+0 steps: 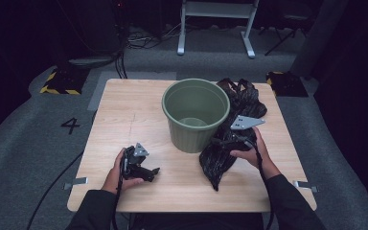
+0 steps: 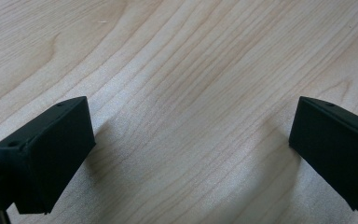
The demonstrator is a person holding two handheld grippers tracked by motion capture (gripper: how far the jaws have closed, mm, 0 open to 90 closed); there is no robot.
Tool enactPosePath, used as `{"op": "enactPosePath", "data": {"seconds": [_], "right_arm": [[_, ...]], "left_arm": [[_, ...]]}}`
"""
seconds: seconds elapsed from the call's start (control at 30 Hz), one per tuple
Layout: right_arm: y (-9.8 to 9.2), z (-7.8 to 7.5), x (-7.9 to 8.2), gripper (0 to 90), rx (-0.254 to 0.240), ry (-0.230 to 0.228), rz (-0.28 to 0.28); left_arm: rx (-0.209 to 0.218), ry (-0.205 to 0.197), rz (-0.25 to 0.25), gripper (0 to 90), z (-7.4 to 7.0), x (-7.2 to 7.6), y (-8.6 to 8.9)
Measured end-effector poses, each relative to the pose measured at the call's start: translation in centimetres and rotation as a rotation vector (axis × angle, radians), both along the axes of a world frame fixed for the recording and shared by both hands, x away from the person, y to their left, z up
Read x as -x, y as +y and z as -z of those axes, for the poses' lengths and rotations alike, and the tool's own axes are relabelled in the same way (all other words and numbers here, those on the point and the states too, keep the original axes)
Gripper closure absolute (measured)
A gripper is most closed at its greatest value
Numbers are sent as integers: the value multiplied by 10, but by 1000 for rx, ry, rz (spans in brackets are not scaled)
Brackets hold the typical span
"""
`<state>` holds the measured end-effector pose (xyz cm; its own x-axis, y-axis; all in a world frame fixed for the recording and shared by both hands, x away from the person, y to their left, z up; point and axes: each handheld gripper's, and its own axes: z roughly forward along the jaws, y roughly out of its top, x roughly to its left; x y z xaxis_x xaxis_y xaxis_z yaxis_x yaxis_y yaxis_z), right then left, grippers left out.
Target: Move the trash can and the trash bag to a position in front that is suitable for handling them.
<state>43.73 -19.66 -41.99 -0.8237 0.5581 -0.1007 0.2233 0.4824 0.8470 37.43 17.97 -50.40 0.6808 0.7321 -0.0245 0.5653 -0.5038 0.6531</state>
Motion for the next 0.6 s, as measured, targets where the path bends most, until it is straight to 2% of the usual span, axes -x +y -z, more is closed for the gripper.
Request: {"op": "enactPosePath", "data": {"seconds": [0.13, 0.2, 0.33, 0.43, 0.5, 0.53, 0.57, 0.6], "right_arm": [[5, 2, -1, 281, -1, 3, -4], [9, 2, 1, 279, 18, -6, -10], [2, 0, 5, 289, 31, -30, -1], [-28, -3, 6, 336, 90, -81, 84], [-49, 0, 6, 362, 99, -84, 127], [-49, 0, 6, 362, 99, -84, 127], [-68, 5, 5, 373, 118, -83, 177], [-77, 8, 3, 375, 112, -59, 192]], "left_arm": [[0, 1, -1, 0, 0, 0, 0], [1, 0, 1, 0, 0, 0, 0], [1, 0, 0, 0, 0, 0, 0], [-6, -3, -1, 1, 0, 1, 0], [-6, -5, 2, 3, 0, 2, -3], [-6, -5, 2, 2, 0, 2, -3], [-4, 2, 7, 2, 0, 3, -7], [-5, -3, 12, 3, 0, 4, -10]]}}
